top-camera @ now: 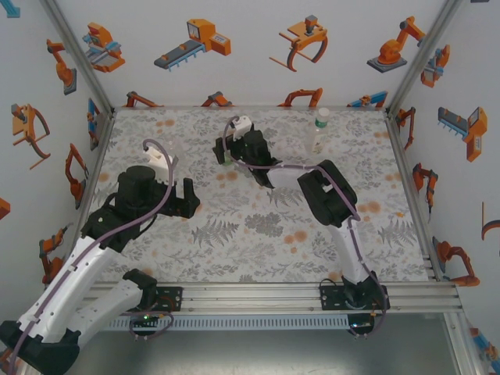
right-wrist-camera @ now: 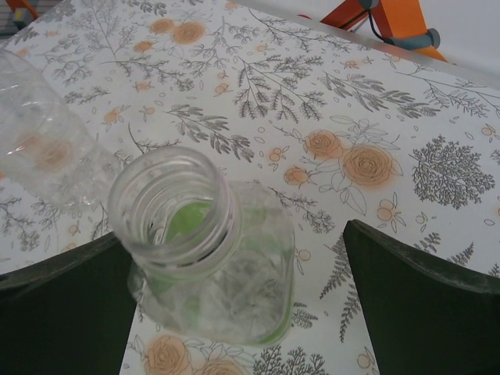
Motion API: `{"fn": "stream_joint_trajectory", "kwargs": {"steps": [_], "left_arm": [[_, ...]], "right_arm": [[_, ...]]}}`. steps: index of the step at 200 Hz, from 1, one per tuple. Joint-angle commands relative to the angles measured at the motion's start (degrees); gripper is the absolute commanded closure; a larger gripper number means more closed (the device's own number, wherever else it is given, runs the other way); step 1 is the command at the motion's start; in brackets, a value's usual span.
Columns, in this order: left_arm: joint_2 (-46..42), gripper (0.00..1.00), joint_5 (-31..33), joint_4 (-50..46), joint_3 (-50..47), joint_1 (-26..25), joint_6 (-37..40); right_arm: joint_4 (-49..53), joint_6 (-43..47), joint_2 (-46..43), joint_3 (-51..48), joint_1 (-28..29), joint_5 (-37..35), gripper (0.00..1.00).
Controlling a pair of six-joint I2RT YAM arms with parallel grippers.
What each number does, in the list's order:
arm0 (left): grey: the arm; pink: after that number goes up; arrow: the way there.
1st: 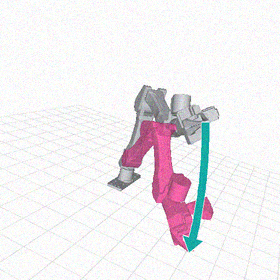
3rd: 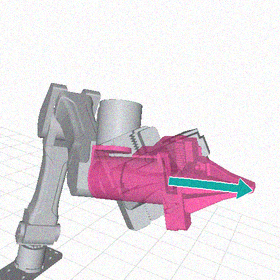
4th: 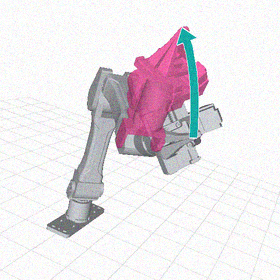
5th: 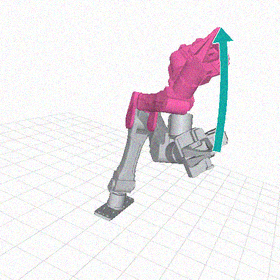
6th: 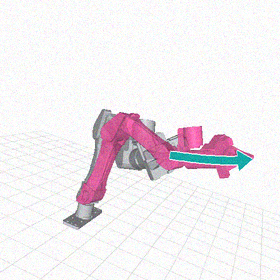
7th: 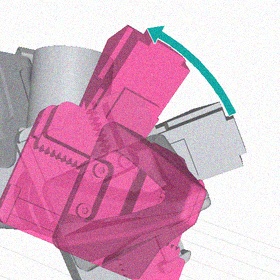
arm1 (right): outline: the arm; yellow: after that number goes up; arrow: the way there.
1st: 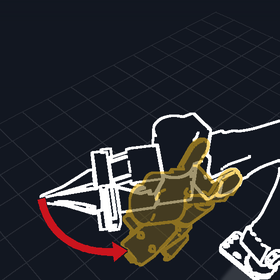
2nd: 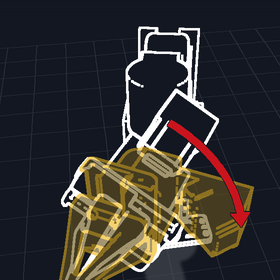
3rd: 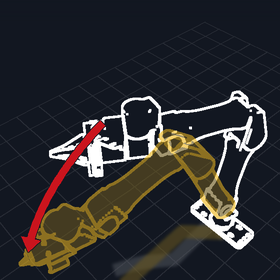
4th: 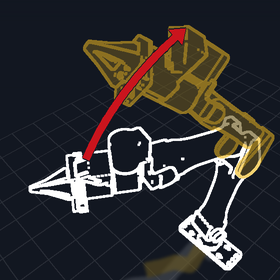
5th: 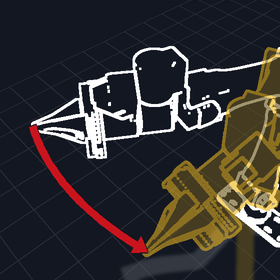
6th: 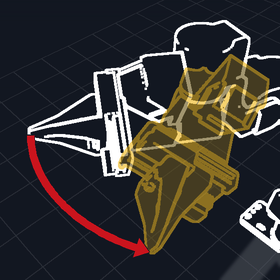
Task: Screw on the bottle caps
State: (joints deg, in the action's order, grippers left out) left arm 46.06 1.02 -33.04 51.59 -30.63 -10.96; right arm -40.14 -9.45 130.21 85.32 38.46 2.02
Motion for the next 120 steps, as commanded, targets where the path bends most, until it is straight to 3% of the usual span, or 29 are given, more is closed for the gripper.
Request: {"fn": "stream_joint_trajectory", "kwargs": {"steps": [1,68,120], "left_arm": [[0.3,0.17,-0.6,-0.2,1.3,0.6,1.6],[0.4,0.16,-1.4,-0.2,1.1,1.2,1.1],[-0.5,0.16,-1.4,-0.8,0.9,1.4,1.2]], "right_arm": [[0.9,-0.5,1.9,3.8,0.2,0.3,0.07],[3.2,-0.2,3.6,6.3,0.2,0.9,0.22],[4.0,-0.4,3.4,6.3,0.2,2.0,0.4]]}}
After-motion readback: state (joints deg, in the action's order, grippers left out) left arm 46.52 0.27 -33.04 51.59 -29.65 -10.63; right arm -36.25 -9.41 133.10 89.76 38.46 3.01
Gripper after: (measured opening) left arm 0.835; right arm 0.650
